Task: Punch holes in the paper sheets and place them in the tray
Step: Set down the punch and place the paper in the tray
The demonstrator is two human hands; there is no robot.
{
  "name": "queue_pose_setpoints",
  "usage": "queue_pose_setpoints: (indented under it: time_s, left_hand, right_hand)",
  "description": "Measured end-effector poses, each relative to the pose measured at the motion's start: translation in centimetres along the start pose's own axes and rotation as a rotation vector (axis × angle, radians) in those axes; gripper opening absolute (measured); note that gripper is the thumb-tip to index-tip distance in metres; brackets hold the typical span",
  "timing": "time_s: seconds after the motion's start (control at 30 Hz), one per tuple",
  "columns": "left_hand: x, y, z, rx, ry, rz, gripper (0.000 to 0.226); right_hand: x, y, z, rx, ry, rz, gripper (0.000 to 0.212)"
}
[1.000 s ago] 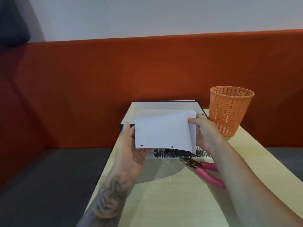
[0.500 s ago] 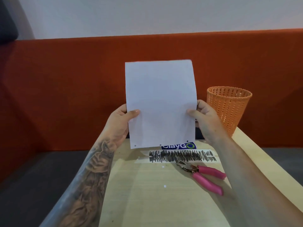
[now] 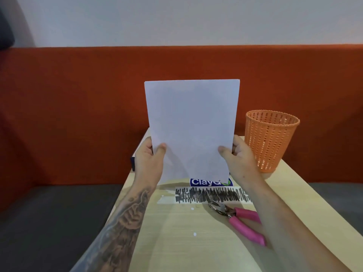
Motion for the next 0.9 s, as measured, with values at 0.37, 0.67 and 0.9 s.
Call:
queue_pose_setpoints:
  time_s: [0.37,0.67,0.9]
  left_hand:
    - [-2.7,-2.3,-0.2,-0.113,0.314,-0.242,0.021]
    - [-5.3,-0.5,1.4,-0.05,0.826,-0.537,0.02]
    - [-3.1,-2.1,0.8,-0.221,0.418,-0.288,0.077]
  right_hand:
    - [2.6,-1.2,1.1,-0.226,-0.224,0.162,0.066]
    - [5.4,-1.7,2.3,-0.335,-0.536,0.292,0.058]
    - [4.7,-2.7,1.6,-0.353,-0.43,0.129,0.016]
Point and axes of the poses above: each hand's wrist, its own z-axis away from the middle knuckle, its own y-axis out of the palm, x = y × z, the point moved 5 cm from there along -z, towards the middle knuckle, and after that the axes turned 3 degrees about -z, right-handed, at the moved point
